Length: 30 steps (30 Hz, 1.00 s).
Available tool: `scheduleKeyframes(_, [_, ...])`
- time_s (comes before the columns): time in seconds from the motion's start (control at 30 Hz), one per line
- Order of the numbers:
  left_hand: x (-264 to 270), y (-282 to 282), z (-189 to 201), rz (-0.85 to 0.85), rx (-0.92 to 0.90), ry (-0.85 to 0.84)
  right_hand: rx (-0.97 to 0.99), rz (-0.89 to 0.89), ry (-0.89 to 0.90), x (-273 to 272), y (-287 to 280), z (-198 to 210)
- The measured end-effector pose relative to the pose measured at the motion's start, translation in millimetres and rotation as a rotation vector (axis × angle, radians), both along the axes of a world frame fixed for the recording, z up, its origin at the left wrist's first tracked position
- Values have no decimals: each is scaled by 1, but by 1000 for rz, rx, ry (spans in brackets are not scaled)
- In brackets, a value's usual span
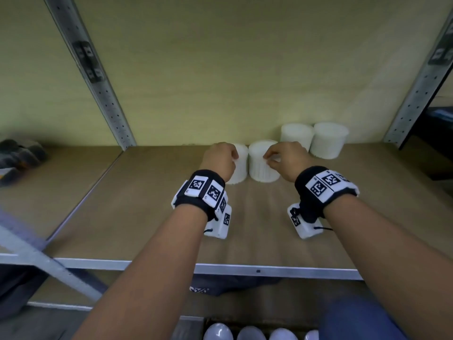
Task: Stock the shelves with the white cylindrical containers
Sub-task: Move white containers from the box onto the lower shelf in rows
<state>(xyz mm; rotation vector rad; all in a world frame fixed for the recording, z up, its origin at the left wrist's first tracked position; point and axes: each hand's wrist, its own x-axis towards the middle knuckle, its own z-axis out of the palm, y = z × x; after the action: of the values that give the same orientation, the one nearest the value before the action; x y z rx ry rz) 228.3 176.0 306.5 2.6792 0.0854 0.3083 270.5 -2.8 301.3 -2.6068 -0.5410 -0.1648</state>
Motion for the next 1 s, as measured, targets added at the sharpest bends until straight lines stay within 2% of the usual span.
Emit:
scheduleKeyframes(0.53, [88, 5, -20, -14, -64, -121, 50, -40, -67, 78, 8, -13])
scheduleKeyframes(0.87, [106, -13, -19, -48, -83, -115, 85, -69, -60, 92, -10, -13])
scheduleKeyframes(1.0, [100, -9, -10, -102, -20, -32, 54, -58, -32, 88, -11, -7])
